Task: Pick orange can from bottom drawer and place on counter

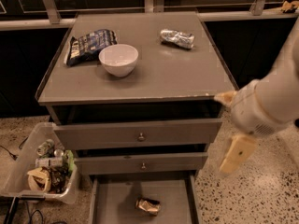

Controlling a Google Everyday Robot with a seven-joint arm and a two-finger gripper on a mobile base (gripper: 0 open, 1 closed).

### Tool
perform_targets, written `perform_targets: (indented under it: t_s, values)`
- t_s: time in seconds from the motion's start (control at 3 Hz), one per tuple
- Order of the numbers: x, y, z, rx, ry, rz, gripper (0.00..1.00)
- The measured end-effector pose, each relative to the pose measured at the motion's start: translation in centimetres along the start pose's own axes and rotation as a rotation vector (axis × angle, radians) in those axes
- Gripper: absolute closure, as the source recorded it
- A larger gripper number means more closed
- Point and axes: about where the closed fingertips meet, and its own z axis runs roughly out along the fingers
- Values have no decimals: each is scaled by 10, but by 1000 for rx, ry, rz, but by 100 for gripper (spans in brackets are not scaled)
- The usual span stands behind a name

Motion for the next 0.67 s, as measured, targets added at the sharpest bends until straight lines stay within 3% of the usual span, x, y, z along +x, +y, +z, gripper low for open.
perform_targets:
  t_s: [0.33,0.67]
  values:
    - [19,22,73,-21,17,-8,0]
    - [51,24,142,2,102,6,0]
